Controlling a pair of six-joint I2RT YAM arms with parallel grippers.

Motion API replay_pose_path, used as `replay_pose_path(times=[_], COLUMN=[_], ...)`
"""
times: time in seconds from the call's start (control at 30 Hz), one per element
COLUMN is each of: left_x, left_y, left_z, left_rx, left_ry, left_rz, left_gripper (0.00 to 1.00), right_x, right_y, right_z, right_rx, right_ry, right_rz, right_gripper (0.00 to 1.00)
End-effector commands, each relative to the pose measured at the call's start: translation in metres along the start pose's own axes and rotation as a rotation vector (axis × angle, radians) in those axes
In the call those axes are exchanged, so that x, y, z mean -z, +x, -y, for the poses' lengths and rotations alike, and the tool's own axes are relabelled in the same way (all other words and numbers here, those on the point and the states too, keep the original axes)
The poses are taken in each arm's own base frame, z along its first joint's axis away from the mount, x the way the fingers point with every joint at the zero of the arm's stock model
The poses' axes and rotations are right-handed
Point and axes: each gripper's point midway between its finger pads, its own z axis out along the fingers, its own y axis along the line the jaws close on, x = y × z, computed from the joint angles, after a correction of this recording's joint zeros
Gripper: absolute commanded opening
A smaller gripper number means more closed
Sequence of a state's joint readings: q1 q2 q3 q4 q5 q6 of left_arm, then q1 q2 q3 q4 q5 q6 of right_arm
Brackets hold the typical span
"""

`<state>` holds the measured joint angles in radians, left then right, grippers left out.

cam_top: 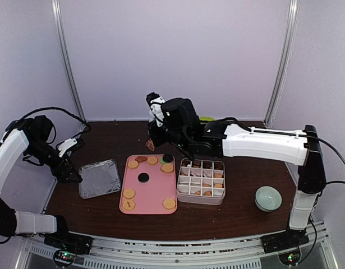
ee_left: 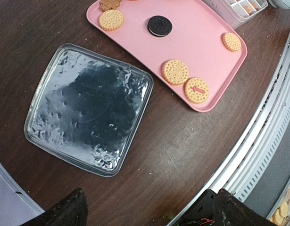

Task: Pack the cookies
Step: Position the fake cookies on the plate.

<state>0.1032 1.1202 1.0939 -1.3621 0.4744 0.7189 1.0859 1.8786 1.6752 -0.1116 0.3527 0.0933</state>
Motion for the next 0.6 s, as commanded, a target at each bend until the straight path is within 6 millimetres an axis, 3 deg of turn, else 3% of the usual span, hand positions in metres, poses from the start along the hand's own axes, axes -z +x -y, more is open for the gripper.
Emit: replay_pose_path(times=[0.0,0.33,0.57], left_x=[0.003,0.001,-0.001], left_y=[-0.004,-0.004,0.000], left_z=[-0.002,0.000,-0.002], left_rx=[-0.019,-0.016,-0.019], left_ry=[-0.012,-0.001,-0.011], left_rz=[0.021,0.025,0.013], left_gripper=[0.95,0.96,0.95], right_x=[-0.029,-0.084,-0.099], right_y=[-0.013,0.019,0.049], right_z=[0.007,0.014,0.002], right_rx=[-0.015,-0.002,0.009], right_ry=[0.022,0.065,0.018], right_rz=[0.045,-0.005,-0.069], right_gripper=[0.25,0.23,0.22])
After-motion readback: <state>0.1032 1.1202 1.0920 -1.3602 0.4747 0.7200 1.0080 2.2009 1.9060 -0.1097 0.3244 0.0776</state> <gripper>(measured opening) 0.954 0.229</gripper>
